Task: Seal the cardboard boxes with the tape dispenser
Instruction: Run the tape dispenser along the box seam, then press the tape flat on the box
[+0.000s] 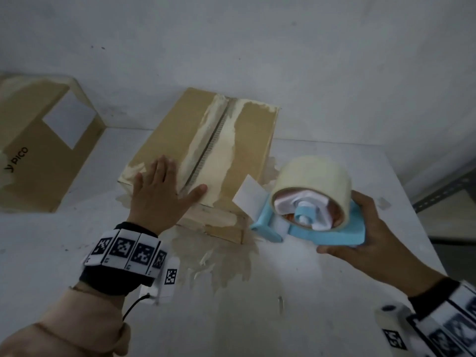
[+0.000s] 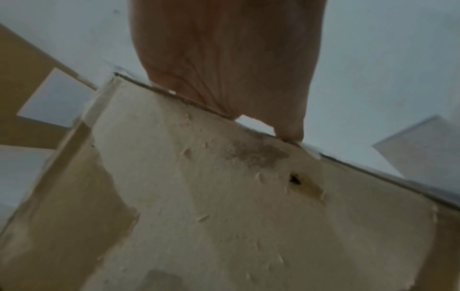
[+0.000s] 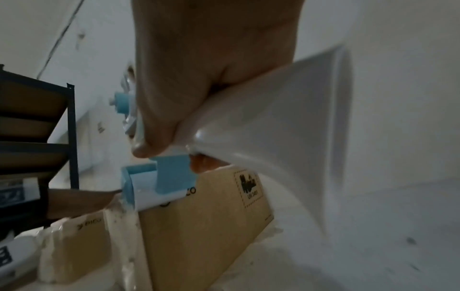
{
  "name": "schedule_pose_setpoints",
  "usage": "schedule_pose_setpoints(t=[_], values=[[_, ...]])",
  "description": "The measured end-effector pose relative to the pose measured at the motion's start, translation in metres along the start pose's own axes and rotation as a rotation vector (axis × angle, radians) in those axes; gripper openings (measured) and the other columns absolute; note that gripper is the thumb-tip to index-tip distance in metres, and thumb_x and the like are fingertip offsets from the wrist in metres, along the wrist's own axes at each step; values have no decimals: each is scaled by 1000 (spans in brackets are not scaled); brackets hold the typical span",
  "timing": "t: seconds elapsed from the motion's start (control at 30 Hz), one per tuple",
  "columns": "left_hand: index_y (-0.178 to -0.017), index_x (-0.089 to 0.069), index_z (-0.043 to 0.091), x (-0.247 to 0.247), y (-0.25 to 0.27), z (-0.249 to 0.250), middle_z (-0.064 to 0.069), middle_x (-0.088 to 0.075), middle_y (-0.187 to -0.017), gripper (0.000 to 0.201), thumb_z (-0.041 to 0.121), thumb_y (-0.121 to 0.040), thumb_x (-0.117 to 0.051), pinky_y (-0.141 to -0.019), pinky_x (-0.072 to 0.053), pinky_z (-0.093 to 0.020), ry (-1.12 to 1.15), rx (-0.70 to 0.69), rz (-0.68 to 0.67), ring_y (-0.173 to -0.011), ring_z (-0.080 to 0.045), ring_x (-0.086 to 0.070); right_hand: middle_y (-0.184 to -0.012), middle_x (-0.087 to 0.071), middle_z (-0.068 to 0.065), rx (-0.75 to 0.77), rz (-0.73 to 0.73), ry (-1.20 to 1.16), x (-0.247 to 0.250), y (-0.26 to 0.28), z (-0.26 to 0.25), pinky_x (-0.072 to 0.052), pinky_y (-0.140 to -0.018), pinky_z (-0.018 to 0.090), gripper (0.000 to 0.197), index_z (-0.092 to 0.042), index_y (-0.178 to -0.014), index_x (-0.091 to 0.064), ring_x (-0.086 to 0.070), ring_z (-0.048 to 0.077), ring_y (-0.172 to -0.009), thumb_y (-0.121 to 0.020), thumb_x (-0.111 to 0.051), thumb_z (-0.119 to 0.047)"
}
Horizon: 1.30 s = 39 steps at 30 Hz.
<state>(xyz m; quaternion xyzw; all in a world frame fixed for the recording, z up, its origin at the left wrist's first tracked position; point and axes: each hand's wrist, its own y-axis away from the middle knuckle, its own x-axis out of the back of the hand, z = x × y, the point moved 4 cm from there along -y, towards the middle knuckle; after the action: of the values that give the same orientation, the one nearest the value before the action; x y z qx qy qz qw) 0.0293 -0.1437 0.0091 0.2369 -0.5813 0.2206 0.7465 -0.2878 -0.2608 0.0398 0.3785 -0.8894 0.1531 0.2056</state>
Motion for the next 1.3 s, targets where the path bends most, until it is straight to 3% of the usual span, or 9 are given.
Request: schedule_pose_setpoints(t=[0.17, 0.27, 0.4, 0.53, 0.67, 0.83, 1.13, 1.23, 1.3], values=[[-146, -12, 7, 1, 2, 4, -12, -10, -157, 146, 100, -35, 4, -115, -9, -49, -36, -11, 1, -145, -27, -9, -95, -61, -8, -30, 10, 40, -11, 2, 13, -54, -71, 37, 80, -71, -109, -18, -63, 5, -83, -46, -65, -81], [-146, -15, 6, 0, 2, 4, -13, -13, -156, 145, 100, -36, 2, -114, -11, -50, -35, -21, 18, -144, -28, -11, -92, -60, -12, -50, 4, 31, -16, 0, 15, -53, -67, 26, 77, -72, -107, -17, -62, 2, -83, -49, -68, -75], [-145, -19, 6, 1, 2, 3, -14, -16, -155, 143, 100, -38, 1, -113, -13, -51, -46, -27, 35, -143, -28, -14, -92, -63, -18, -119, -22, 36, -13, 8, 30, -50, -69, 21, 79, -58, -111, -22, -60, -8, -87, -59, -77, -36], [-144, -21, 5, 1, 3, 4, -16, -19, -154, 143, 99, -39, 2, -112, -15, -51, -57, -25, 35, -142, -31, -18, -110, -55, -37, -143, 168, -101, -11, 24, 47, -50, -78, 11, 84, -68, -118, -21, -57, -9, -98, -57, -77, -58], [-146, -16, 7, 3, 3, 6, -13, -12, -156, 140, 98, -40, -4, -114, -10, -50, -42, -4, 10, -144, -29, -12, -89, -61, -9, -248, 322, -46, -17, 28, 67, -51, -81, 35, 115, -53, -134, 3, -63, 12, -82, -67, -80, -10], [-148, -7, 8, 3, 11, 9, -11, -4, -157, 133, 93, -45, -10, -116, -6, -49, -20, 44, -25, -145, -26, -3, -116, -55, 10, -355, 268, 249, -35, 22, 93, -49, -86, 48, 73, -19, -134, -36, -56, 29, -101, -73, -74, -7], [-139, -33, 10, 6, 35, 0, -12, -29, -148, 95, 73, -71, -10, -110, -21, -49, 17, -22, 59, -137, -29, -24, -108, -55, 22, -487, 210, 633, -70, 27, 102, -42, -80, 48, 67, -8, -131, -44, -51, 40, -98, -70, -72, 0], [-117, -53, 12, 18, 37, -7, -10, -50, -125, 80, 68, -74, -15, -90, -37, -42, 19, -134, 126, -118, -30, -45, -113, -56, 30, -470, 219, 728, -69, 30, 93, -45, -78, 55, 62, 0, -115, -57, -54, 50, -99, -56, -72, 9], [-100, -58, 12, 26, 37, -12, -9, -57, -108, 71, 67, -75, -21, -77, -35, -36, 12, -201, 209, -102, -30, -54, -118, -55, 32, -342, 312, 724, -70, 25, 67, -46, -80, 56, 43, 4, -105, -61, -55, 50, -103, -62, -63, 0]])
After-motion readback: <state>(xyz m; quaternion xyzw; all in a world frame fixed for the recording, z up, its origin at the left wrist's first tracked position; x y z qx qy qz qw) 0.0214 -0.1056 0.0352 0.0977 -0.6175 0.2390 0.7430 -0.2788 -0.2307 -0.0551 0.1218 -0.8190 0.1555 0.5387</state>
